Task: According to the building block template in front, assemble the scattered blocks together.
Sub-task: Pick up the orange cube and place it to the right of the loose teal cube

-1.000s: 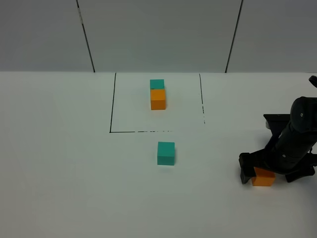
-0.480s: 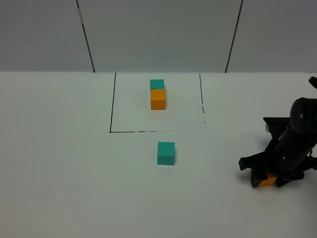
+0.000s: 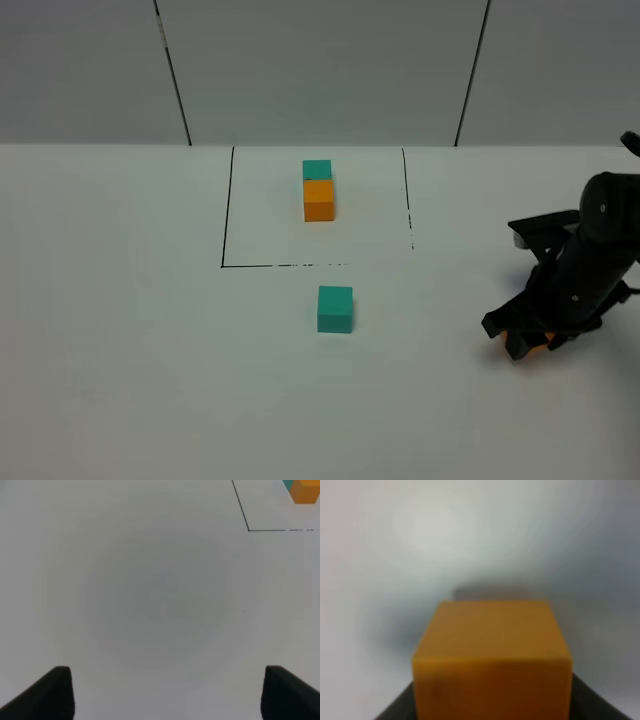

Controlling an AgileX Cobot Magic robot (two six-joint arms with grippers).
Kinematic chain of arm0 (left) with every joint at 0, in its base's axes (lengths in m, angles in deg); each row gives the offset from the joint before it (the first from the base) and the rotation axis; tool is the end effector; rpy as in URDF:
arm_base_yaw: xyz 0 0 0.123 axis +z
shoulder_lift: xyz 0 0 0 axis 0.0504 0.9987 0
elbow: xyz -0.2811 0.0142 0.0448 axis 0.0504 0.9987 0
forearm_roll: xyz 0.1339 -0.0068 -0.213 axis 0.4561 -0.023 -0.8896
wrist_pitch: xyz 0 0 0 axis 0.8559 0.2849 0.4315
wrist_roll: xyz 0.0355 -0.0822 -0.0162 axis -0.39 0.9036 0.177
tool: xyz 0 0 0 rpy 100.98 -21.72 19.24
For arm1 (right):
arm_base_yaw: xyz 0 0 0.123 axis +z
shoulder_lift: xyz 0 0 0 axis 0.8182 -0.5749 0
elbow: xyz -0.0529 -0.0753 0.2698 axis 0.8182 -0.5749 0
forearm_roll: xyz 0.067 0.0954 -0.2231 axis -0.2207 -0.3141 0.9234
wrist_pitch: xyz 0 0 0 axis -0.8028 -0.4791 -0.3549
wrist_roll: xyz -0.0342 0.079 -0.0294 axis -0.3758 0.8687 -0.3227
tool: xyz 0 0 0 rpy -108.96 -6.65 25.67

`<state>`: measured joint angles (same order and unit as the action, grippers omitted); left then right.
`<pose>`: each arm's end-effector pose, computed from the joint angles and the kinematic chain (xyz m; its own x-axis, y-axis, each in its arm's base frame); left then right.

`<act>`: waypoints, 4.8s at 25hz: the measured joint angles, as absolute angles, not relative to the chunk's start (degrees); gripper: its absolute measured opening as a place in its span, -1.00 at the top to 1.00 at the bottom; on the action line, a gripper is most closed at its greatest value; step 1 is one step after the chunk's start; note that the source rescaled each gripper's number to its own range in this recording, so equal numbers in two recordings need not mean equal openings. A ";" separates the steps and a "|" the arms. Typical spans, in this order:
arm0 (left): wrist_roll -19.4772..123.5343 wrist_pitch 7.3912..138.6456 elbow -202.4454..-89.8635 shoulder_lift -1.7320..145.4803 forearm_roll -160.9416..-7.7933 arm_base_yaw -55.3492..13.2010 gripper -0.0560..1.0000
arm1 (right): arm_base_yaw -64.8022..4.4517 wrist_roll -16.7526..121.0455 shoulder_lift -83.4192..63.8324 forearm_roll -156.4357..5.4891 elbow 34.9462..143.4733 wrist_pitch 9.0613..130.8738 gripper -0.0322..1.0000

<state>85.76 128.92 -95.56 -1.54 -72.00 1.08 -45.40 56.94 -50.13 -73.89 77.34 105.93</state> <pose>-0.0057 -0.0014 0.2803 -0.4306 0.0093 -0.9025 0.0450 0.9989 -0.0112 0.3552 0.0667 0.1311 -0.9150 -0.3909 -0.1000 -0.3974 0.9159 0.0557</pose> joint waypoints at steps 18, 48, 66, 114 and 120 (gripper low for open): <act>85.76 128.92 -95.56 -1.54 -72.00 1.08 -0.43 | -30.42 18.64 -55.18 -70.17 101.19 123.88 0.93; 85.71 128.92 -95.56 -1.54 -72.00 1.08 -0.43 | -25.01 20.15 -71.83 -60.82 113.26 124.45 0.94; 85.71 128.92 -95.56 -1.54 -72.00 1.08 -0.43 | -23.66 20.19 -72.93 -62.63 115.36 124.98 0.94; 85.76 128.92 -95.56 -1.54 -72.00 1.08 -0.43 | -22.89 19.57 -74.40 -66.45 118.31 123.68 0.73; 85.71 128.92 -95.56 -1.54 -72.00 1.08 -0.43 | -22.64 19.57 -74.40 -66.80 118.31 123.35 -0.65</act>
